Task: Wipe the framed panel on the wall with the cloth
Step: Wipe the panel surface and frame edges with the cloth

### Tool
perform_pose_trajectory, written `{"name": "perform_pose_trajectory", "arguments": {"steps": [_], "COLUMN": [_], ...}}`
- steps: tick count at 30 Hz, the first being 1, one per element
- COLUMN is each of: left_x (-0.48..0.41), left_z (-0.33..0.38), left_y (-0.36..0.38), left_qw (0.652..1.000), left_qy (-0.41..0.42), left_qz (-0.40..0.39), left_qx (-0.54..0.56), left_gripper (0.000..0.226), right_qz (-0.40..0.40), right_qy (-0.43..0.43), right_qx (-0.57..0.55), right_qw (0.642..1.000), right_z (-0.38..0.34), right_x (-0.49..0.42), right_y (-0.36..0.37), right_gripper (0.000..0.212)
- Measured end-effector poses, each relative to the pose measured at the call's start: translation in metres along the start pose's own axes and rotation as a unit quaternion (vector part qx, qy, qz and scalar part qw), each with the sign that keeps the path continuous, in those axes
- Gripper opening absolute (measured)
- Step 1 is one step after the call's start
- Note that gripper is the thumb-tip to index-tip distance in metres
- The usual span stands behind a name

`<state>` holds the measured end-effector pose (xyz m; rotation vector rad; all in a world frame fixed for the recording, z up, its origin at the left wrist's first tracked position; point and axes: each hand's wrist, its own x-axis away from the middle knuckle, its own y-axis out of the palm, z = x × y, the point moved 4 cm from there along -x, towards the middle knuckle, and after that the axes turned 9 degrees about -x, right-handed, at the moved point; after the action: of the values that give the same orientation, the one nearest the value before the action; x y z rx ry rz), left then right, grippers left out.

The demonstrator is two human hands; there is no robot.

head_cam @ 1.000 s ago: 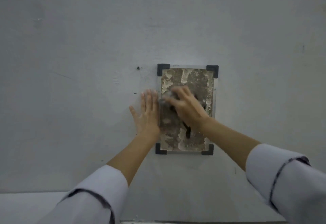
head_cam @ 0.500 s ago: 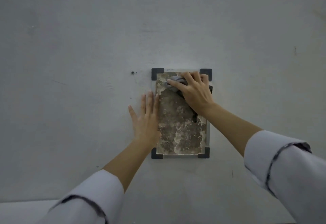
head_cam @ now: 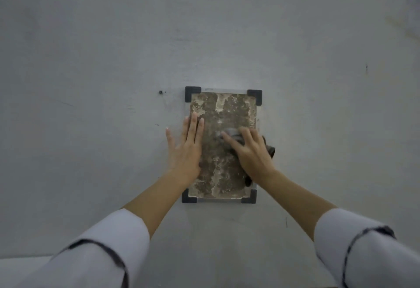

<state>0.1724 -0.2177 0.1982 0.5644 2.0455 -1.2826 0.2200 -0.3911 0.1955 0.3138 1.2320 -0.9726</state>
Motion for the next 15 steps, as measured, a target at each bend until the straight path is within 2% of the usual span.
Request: {"name": "perform_pose_trajectory", "arguments": {"steps": [3,5,11,15], "left_x": [0.001,0.002,0.002,0.001], "left_z": [0.003,0.004,0.009,0.012], "left_y": [-0.002,-0.003,-0.006,-0.007], "left_qw": [1.000,1.000,0.999,0.999], "left_qy": [-0.010,-0.011,0.001,0.002], "left_qz": [0.005,0.003,-0.021,-0.017], "left_qx": [-0.012,-0.012,-0.025,-0.033], "left_gripper": [0.136,0.140,0.142,0.138], "right_qz": [-0.050,-0.049,0.077,0.083], "right_qy": [-0.057,-0.070,0.088,0.101], "right_qx": [-0.018,-0.031,-0.024,-0.020], "right_qw": [0.997,0.996,0.993,0.991], "right_z": [-0.008,-0.006,0.048,0.054], "right_x": [0.024,0.015,-0.058,-0.069], "right_y": [-0.003,-0.016,-0.056,-0.053], "right_gripper": [0.046,0.040,0.038,0.041]}}
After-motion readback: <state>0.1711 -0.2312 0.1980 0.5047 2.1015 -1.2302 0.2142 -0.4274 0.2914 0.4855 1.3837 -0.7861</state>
